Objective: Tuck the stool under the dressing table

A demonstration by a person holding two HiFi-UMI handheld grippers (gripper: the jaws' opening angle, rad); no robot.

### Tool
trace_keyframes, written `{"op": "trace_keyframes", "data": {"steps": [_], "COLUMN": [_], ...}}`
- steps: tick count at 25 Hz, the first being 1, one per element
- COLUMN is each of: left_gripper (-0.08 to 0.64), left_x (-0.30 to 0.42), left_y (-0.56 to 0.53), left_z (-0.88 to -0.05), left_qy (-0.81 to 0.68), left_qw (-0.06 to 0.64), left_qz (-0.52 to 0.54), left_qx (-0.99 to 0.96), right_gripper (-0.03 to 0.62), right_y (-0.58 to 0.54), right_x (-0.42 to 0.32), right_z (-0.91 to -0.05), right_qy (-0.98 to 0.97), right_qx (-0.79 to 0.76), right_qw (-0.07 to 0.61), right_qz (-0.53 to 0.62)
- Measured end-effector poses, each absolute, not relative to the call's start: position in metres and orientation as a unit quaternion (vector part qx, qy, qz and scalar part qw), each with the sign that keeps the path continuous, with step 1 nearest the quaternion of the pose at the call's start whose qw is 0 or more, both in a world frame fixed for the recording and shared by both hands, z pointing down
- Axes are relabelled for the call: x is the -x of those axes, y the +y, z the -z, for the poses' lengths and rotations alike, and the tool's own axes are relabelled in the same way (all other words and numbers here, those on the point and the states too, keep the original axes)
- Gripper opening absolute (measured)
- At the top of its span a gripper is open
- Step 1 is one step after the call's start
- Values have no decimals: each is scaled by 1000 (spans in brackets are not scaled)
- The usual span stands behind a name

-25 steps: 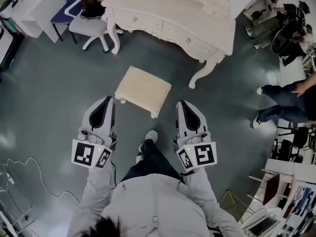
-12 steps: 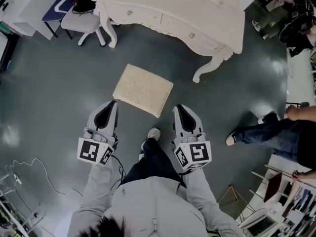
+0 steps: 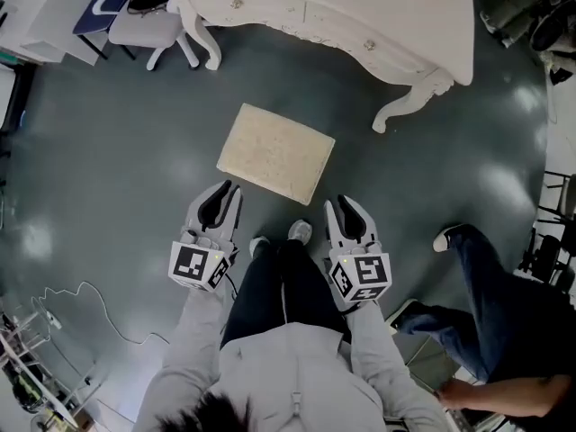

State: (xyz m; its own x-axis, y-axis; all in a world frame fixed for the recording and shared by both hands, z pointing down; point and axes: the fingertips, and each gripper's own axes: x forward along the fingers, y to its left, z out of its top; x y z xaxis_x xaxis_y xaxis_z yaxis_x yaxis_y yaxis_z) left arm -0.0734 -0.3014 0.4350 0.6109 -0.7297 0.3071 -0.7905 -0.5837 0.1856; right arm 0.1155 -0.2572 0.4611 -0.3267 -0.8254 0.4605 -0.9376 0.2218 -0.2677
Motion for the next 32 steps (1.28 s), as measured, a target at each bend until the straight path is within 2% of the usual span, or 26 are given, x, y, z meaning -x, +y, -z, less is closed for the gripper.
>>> {"op": "trace_keyframes", "data": {"steps": [10,21,32], "left_gripper": [179,236,304], "left_x": [90,119,149], "left_y": [-306,-318,-331], "left_z": [-536,-639,-711], "left_qy": [-401,-383,-381], "left_qw": [199,209,208], "left_qz": [-147,-189,-227], "left_qx": [-882,-880,-872], "right_gripper": [179,248,279], "right_y": [-245,-233,-220], "right_x": [-94,-77,-81], "right_z": [-555,-652,-720], "right_qy": [-748,-717,-689], "right_qx": [-569,-590,-610], "right_qw": [144,165,176], "right_qz": [-311,-332,-350]}}
